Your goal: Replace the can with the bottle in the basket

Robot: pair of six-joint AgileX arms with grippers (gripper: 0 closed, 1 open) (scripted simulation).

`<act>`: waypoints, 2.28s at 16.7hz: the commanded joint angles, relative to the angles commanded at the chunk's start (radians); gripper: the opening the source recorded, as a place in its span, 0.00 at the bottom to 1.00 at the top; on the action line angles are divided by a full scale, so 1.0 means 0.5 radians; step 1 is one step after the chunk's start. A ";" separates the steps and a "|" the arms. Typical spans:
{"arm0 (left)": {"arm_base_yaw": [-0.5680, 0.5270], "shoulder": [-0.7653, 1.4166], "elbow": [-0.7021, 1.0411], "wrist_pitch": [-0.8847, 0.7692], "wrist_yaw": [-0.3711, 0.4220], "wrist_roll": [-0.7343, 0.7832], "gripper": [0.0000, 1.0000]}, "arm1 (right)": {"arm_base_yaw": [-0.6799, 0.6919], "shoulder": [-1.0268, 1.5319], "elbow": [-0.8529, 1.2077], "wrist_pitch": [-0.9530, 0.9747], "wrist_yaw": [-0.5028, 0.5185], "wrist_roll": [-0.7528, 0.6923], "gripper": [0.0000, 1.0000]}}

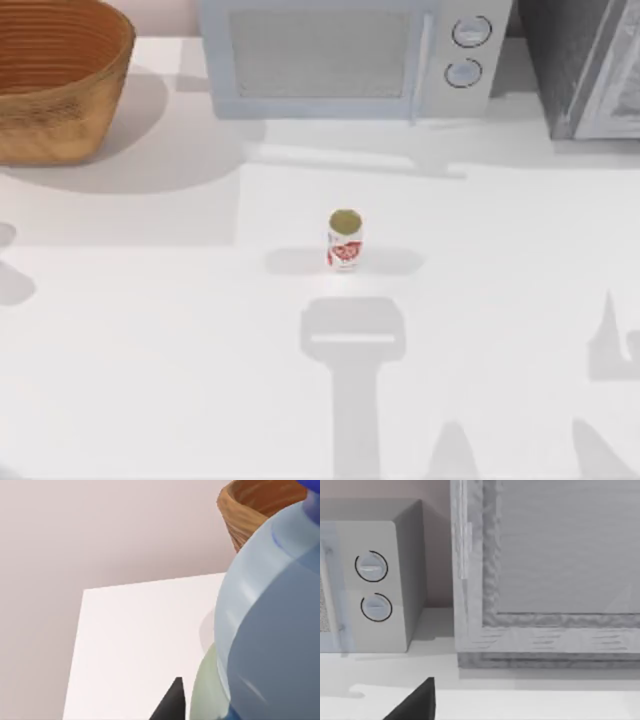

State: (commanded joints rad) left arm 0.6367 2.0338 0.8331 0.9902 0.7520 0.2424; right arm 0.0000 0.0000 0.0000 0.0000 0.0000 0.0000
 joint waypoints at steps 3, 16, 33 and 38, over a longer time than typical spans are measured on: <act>0.007 -0.007 0.508 -0.573 0.200 0.102 0.00 | 0.000 0.000 0.000 0.000 0.000 0.000 1.00; -0.425 0.084 2.007 -2.427 0.886 0.416 0.00 | 0.000 0.000 0.000 0.000 0.000 0.000 1.00; -0.640 0.259 1.939 -2.015 0.722 0.226 0.00 | 0.000 0.000 0.000 0.000 0.000 0.000 1.00; -0.641 0.259 1.939 -2.014 0.722 0.226 0.15 | 0.000 0.000 0.000 0.000 0.000 0.000 1.00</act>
State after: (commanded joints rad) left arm 0.3163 2.1635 1.8027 -0.0166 1.1129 0.3551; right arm 0.0000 0.0000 0.0000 0.0000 0.0000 0.0000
